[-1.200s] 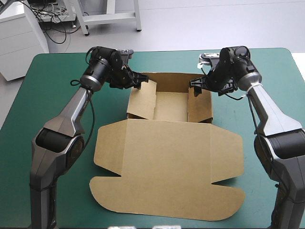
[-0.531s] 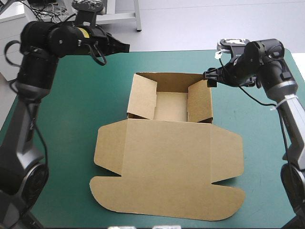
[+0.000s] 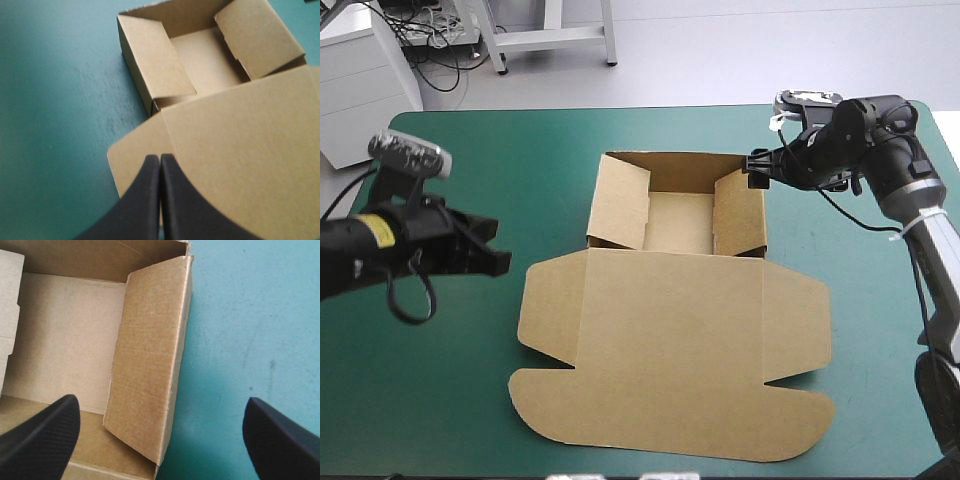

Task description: Fold the box

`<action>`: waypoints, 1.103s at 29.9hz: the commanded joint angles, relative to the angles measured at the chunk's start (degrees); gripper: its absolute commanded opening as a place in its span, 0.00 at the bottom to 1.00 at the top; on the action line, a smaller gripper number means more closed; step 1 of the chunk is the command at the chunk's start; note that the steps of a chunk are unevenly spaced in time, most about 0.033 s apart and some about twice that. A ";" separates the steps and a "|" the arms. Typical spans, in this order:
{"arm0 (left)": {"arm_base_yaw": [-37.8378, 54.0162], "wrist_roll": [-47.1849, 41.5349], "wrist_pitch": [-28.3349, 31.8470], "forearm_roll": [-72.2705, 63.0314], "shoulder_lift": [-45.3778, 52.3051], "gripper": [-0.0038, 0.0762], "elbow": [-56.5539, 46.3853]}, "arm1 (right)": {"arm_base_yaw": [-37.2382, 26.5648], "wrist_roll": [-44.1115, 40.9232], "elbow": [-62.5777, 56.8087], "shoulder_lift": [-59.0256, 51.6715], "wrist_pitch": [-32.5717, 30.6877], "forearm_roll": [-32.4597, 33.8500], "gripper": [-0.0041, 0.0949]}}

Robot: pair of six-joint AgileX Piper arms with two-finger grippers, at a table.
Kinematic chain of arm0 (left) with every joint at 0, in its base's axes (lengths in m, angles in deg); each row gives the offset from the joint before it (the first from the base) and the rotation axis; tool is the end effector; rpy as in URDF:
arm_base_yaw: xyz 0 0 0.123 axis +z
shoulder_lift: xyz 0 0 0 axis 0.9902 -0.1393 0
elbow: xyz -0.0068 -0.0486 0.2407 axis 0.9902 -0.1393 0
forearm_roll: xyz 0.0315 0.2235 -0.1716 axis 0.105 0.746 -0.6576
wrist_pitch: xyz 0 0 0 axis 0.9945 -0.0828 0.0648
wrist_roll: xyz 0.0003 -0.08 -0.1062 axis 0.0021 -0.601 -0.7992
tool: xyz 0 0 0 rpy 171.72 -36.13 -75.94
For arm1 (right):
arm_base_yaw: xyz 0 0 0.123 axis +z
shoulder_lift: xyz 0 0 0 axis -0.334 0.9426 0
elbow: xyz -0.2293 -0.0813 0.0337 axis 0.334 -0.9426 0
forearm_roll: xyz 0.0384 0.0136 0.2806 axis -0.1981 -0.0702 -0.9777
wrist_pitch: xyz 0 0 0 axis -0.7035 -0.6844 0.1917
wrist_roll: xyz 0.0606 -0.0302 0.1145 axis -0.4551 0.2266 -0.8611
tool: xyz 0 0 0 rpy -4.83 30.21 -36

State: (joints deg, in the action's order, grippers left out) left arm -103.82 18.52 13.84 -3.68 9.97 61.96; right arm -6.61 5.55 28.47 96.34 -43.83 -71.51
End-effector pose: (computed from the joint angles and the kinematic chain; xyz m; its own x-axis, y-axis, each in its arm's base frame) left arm 0.2183 -0.1080 0.4270 -0.6179 0.2186 -0.7552 0.4516 0.8850 -0.1132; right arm 0.3940 0.1028 0.3175 -0.8566 -0.0088 -0.5159 -0.1155 0.9777 0.1752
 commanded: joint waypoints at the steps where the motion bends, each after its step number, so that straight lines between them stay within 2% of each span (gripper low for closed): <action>1: -0.07 0.24 6.80 -1.07 8.11 0.01 -8.72 | -0.20 0.08 1.26 0.21 2.64 -0.46 0.86; 14: -0.07 0.62 11.49 0.24 28.01 0.01 -35.92 | -0.20 -0.17 1.26 12.27 4.82 -2.20 0.86; 22: -0.07 0.62 17.05 0.24 34.07 0.01 -42.44 | -0.20 -0.17 1.26 13.89 4.58 -2.29 0.85; 24: -0.07 0.62 17.19 0.24 34.28 0.01 -42.60 | -0.20 -0.17 1.26 13.89 4.48 -2.29 0.81; 27: -0.07 0.62 17.69 0.24 34.51 0.01 -42.96 | -0.20 -0.17 1.26 13.89 3.33 -2.29 0.63; 33: -0.07 1.62 18.10 1.24 34.51 0.01 -42.96 | -0.20 0.90 1.26 13.89 0.71 -2.29 0.02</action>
State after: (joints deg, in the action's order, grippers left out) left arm -103.82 19.69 27.99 -2.62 44.98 17.84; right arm -6.61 5.24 28.42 113.47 -42.25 -73.80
